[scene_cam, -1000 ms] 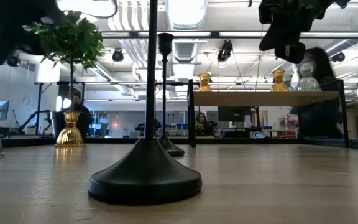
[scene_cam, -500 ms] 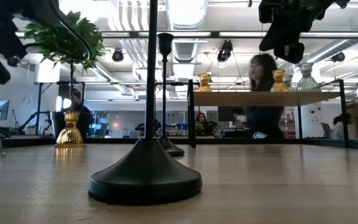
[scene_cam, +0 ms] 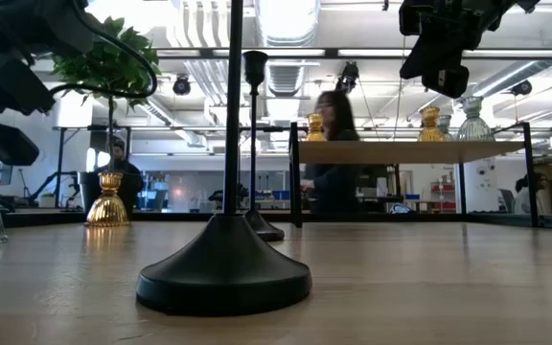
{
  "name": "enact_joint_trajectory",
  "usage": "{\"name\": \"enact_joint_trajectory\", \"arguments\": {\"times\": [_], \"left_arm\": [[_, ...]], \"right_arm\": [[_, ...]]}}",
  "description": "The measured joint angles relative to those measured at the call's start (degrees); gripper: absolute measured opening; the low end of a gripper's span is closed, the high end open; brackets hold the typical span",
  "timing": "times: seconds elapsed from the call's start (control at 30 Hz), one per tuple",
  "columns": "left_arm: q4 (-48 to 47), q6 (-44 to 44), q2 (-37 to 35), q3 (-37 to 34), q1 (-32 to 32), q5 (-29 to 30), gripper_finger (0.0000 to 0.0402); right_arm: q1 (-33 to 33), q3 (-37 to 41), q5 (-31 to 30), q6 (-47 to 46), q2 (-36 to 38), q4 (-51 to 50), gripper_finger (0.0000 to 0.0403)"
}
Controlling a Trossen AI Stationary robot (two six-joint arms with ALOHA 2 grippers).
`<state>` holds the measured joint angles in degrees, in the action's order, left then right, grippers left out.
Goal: Pick & Place candle stick holders
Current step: Put the green glass candle holder on the shelf
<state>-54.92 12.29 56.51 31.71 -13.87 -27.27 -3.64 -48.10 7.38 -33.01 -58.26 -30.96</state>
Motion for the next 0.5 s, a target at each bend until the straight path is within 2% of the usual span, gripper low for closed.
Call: {"name": "enact_joint_trajectory", "arguments": {"times": [0.17,0.23,0.37,0.5], "left_arm": [[2.45,6.65,0.43,-0.75,-0.02,2.19,0.0122],[3.85,8.41,0.73,-0.25,-0.26,4.81,0.0122],[8.60,8.74,1.47,0.48,-0.26,9.54,0.0122],[13.44,8.76,2.29,0.48,-0.26,10.82,0.0122]], "right_arm": [[0.00,0.00,-0.01,0.00,0.00,0.03,0.0008],[0.00,0.00,-0.01,0.00,-0.02,0.15,0.0008],[-0.02,0.00,-0.05,0.00,-0.02,0.53,0.0008],[-0.02,0.00,-0.05,0.00,-0.02,1.72,0.0008]]}}
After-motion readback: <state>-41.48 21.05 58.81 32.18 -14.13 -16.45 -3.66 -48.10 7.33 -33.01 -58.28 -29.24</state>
